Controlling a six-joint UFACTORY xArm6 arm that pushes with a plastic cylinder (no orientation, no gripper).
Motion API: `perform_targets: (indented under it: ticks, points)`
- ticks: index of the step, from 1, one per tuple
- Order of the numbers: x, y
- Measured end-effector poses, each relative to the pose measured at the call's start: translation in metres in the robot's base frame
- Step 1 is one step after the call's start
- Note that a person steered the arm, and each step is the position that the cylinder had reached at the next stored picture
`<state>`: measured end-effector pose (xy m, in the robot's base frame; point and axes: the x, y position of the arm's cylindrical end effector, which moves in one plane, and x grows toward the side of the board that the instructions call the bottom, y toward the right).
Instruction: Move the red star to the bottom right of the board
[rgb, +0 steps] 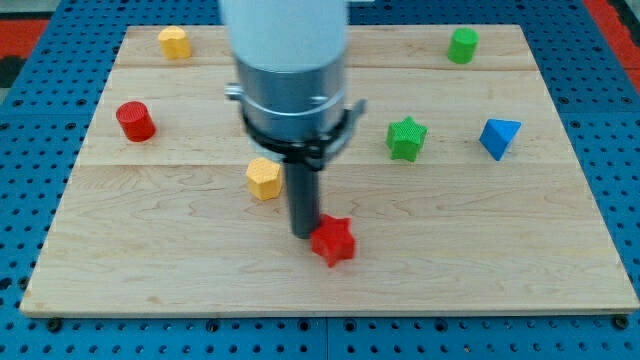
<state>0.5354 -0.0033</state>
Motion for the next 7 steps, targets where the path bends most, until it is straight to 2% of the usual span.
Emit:
perform_targets:
  ticks: [1,2,3,4,5,6,7]
  points:
    - [0.014,0.092]
    - [0.029,0.082]
    - [0.053,0.038]
    - [0.083,0.090]
    - [0.078,0.155]
    - [0.066,0.173]
    - [0.083,0.177]
